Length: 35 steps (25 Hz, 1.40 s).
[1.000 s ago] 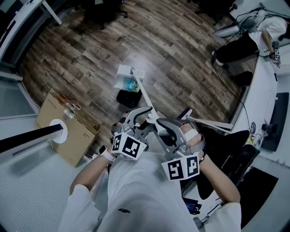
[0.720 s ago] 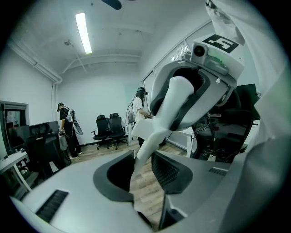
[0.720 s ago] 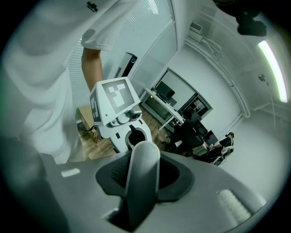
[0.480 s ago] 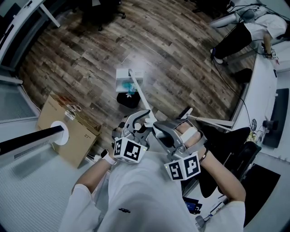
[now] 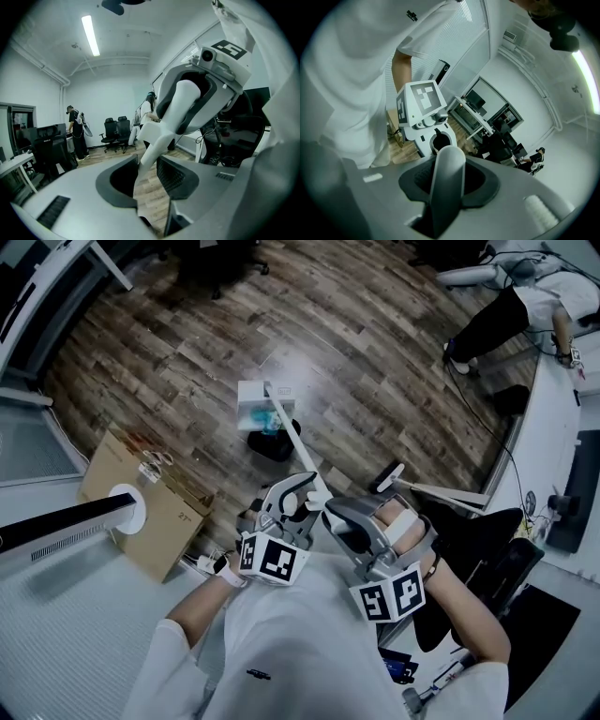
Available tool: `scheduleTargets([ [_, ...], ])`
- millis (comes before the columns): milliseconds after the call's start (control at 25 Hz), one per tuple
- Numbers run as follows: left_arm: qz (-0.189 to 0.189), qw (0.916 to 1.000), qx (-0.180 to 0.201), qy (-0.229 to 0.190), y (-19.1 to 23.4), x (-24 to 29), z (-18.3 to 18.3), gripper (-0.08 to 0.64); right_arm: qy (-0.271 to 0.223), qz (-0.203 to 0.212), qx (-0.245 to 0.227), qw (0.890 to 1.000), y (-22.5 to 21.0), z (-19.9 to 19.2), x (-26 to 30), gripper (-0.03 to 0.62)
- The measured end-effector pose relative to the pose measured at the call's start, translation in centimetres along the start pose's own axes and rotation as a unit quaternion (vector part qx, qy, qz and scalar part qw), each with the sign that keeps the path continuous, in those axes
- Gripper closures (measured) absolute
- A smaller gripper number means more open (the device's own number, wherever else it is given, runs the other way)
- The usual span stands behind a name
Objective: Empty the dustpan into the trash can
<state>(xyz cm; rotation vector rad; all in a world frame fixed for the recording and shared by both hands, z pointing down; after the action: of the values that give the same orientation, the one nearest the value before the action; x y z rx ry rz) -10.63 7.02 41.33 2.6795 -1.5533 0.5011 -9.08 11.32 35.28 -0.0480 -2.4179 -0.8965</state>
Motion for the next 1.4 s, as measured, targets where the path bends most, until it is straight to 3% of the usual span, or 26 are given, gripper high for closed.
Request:
scheduleTargets([
  [480, 0.011, 0.9999, 0.004, 0.004, 0.4, -0.4, 0.2, 0.431, -0.008, 0.007, -0.065, 0.998, 0.4, 0.5, 0.3, 0.476],
  [880, 0.017, 0.9997, -0.01, 0.018, 1.3, -0.7, -0.3, 0.431, -0.009, 0.004, -0.04, 0.999, -0.1, 1.0, 1.1, 0.476],
  [1080, 0.023, 0.9996, 0.0, 0.018, 1.0, -1.4, 0.3, 0.431, -0.012, 0.016, -0.069, 0.997, 0.4, 1.6, 0.8, 0.477],
  [1400, 0.02, 0.9995, -0.007, 0.022, 1.2, -1.9, 0.1, 0.431, -0.012, 0.011, -0.05, 0.999, 0.2, 2.1, 1.1, 0.476],
])
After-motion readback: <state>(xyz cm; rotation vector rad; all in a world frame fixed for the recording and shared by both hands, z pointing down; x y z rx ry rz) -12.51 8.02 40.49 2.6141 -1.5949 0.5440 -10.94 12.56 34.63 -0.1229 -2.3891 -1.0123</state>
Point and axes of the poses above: the fingertips, and each gripper's own axes: x forward along the fingers, y to its left, z out of its top, the point moved 1 cm from there along -x, backward along the fingers, and after that the axes turned 6 degrees about -y, right-handed, at the moved point
